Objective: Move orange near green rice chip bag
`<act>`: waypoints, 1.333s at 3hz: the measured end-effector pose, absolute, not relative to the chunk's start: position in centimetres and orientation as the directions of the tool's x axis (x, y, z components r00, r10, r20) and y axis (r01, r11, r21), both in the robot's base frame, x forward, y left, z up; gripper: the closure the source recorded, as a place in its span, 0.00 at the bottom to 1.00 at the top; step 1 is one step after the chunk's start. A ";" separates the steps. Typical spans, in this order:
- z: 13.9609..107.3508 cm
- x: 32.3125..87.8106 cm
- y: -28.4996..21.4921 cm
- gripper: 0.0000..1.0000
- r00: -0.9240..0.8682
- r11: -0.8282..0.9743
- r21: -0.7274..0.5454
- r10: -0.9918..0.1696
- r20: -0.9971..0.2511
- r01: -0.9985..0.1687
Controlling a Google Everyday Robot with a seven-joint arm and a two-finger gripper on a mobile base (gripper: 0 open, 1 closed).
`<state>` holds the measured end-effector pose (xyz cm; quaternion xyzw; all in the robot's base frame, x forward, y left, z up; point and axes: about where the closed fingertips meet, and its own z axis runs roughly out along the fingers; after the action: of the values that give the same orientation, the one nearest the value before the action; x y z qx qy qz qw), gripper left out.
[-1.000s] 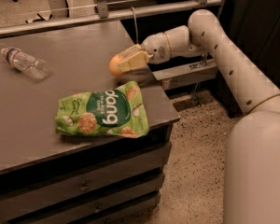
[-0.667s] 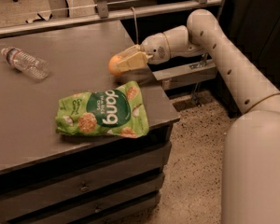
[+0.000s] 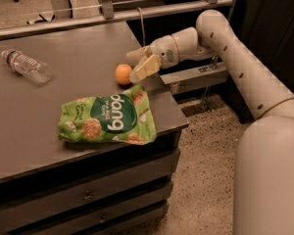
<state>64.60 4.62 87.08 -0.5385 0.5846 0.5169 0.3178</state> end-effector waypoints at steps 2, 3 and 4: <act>87.5 65.0 3.1 0.00 -0.211 -0.074 0.243 -0.296 -0.932 -0.967; 88.1 65.8 0.7 0.00 -0.200 -0.015 0.213 -0.277 -0.940 -0.977; 88.8 66.4 -2.1 0.00 -0.187 0.053 0.179 -0.259 -0.948 -0.982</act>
Offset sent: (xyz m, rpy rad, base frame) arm 0.0096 -0.0404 0.0114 -0.0084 -0.0503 -0.0985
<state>66.44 -2.08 88.85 -0.5060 0.6133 0.4662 0.3879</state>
